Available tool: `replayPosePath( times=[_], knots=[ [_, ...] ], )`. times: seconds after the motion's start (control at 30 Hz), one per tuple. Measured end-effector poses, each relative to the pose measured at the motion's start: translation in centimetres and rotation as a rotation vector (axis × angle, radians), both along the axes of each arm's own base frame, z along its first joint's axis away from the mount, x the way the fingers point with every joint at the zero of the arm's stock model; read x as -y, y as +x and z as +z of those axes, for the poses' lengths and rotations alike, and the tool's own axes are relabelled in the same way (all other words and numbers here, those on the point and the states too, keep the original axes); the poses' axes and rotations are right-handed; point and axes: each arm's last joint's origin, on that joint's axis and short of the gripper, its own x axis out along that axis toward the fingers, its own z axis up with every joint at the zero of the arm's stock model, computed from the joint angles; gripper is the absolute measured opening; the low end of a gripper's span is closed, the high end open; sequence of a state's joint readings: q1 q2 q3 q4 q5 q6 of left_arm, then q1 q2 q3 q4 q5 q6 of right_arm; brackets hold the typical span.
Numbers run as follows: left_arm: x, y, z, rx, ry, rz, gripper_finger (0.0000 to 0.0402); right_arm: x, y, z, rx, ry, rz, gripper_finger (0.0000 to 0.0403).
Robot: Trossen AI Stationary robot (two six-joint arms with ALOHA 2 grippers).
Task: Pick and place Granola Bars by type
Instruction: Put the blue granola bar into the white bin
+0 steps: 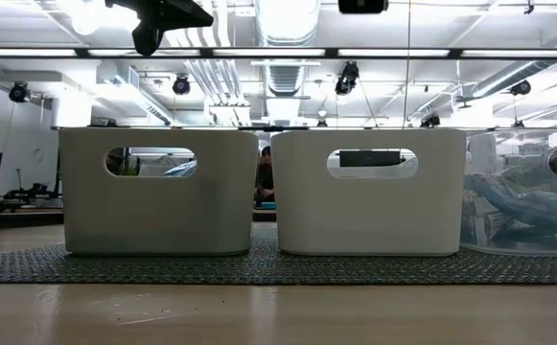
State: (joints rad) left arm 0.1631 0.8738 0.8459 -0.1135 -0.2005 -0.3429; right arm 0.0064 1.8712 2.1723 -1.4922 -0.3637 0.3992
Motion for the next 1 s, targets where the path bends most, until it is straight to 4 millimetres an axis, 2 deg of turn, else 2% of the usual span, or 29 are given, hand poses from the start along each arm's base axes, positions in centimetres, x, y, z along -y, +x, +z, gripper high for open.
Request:
replayPosePath(
  times=[0.23,0.4,0.63,0.83,1.0],
  knots=[
    [0.0,0.0,0.0,0.003,-0.007,0.001,0.0,-1.7,-1.3,1.3,0.036,-0.014,0.032,0.0046],
    [0.0,0.0,0.0,0.003,-0.01,0.001,0.0,-1.8,-2.1,2.0,0.052,-0.03,0.01,0.0046],
    [0.0,0.0,0.0,0.003,-0.009,0.001,0.0,-1.9,-2.2,2.1,0.065,-0.042,0.031,0.0046],
    [0.0,0.0,0.0,0.003,-0.009,0.001,0.0,-1.8,-1.6,0.8,0.052,-0.075,0.033,0.0046],
    [0.0,0.0,0.0,0.003,-0.009,0.001,0.0,-1.8,-0.8,-1.6,0.006,-0.102,0.025,0.0046]
  ],
)
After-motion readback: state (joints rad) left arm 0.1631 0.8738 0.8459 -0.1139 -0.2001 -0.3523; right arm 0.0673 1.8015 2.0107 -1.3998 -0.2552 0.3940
